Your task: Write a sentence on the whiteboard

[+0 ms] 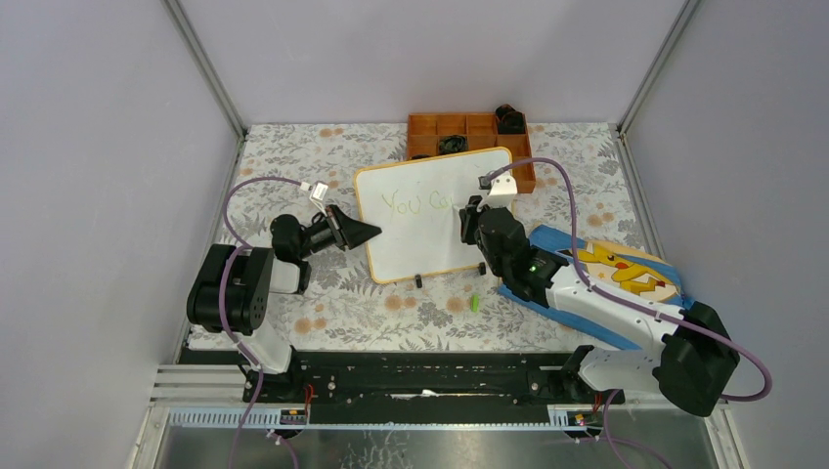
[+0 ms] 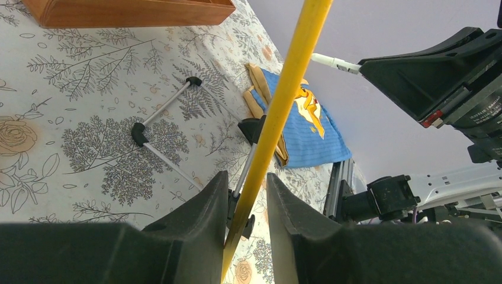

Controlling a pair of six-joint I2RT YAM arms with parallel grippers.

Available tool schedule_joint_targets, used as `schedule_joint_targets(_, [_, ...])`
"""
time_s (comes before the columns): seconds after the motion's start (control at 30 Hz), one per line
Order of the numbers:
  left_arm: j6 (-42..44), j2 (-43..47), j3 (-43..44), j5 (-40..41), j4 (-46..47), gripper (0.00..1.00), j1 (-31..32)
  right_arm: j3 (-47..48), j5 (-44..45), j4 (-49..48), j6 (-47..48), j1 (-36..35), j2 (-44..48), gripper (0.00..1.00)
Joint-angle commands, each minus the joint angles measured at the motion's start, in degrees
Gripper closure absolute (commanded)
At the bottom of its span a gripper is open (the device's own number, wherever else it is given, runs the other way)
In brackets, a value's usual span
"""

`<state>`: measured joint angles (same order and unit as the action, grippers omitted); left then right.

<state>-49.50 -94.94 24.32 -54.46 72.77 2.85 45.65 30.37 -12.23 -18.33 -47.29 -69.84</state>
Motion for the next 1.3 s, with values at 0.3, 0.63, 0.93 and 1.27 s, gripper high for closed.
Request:
schedule_joint_targets(0.3, [1.77, 1.49, 1.33, -1.27, 0.28, 0.64, 0.84, 4.04, 0.7, -0.86, 0.66, 0.59, -0.81, 1.0])
schedule_joint_targets(0.63, [1.94, 1.41, 1.44, -1.31, -0.09, 0.64, 0.93, 5.8, 1.65, -1.1, 1.77, 0.7, -2.24, 1.0])
schedule_joint_targets(0.93, [2.21, 1.44, 1.44, -1.26, -0.52, 0.64, 0.96, 6.74, 2.01, -0.95, 2.33, 1.77, -2.51, 1.0])
schedule_joint_targets(1.27, [2.3, 1.41, 1.44, -1.27, -0.79, 0.64, 1.01, 6.4, 2.88, -0.14, 1.92, 2.37, -2.23, 1.0])
